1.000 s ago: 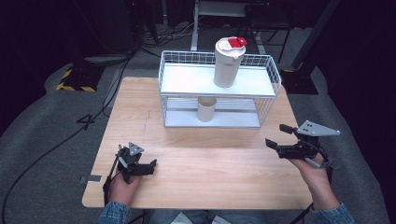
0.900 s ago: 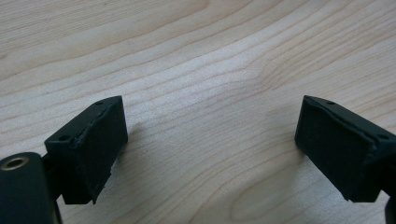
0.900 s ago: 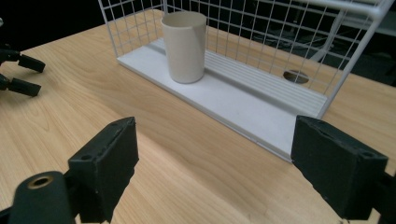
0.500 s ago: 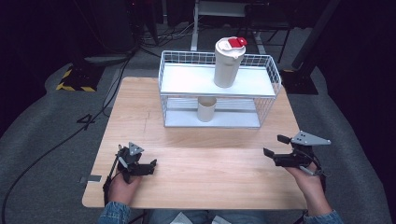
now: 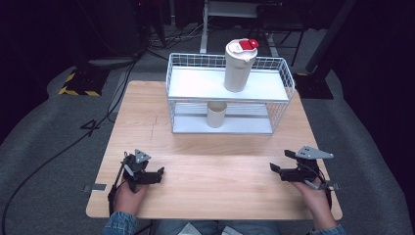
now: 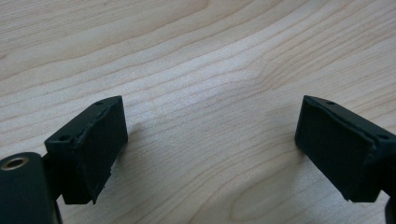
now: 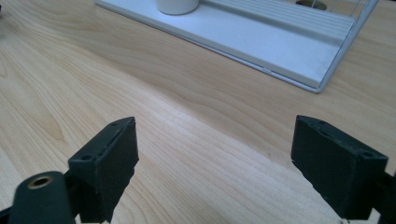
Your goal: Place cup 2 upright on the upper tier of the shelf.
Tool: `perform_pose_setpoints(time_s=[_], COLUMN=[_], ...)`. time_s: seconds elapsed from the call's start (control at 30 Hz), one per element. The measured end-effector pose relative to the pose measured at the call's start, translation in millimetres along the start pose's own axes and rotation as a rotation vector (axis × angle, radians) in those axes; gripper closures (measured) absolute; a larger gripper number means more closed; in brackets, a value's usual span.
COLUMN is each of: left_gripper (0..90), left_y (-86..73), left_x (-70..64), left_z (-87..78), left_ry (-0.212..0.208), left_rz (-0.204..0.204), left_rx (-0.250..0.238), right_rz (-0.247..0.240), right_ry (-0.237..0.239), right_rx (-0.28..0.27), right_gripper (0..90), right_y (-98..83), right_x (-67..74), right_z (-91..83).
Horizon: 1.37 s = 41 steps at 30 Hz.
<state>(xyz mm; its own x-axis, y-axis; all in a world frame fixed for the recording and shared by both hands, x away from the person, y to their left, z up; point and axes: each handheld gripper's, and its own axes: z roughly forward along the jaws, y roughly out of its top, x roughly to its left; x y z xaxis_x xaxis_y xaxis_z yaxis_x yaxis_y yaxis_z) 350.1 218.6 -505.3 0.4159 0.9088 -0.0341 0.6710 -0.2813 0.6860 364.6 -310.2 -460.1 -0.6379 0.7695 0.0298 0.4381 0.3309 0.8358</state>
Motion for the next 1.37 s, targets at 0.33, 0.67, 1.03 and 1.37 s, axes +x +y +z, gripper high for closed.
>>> perform_pose_setpoints(time_s=[0.33, 0.67, 1.03, 1.37], left_gripper=[9.9, 9.9, 9.9, 9.9], left_y=[0.0, 0.0, 0.0, 0.0], left_x=[0.0, 0.0, 0.0, 0.0], left_z=[0.0, 0.0, 0.0, 0.0], left_ry=[0.0, 0.0, 0.0, 0.0], left_rz=[0.0, 0.001, 0.0, 0.0], left_rx=[0.0, 0.0, 0.0, 0.0], right_rz=[0.015, -0.01, -0.007, 0.028], right_ry=[-0.015, -0.032, -0.049, -0.097], right_rx=[0.08, 0.122, 0.168, 0.185], right_gripper=[15.2, 15.0, 13.6, 6.1], right_y=[-20.2, -28.3, -31.6, -31.6], right_x=[4.1, 6.7, 5.9, 6.7], right_z=[13.6, 25.6, 33.5, 34.7])
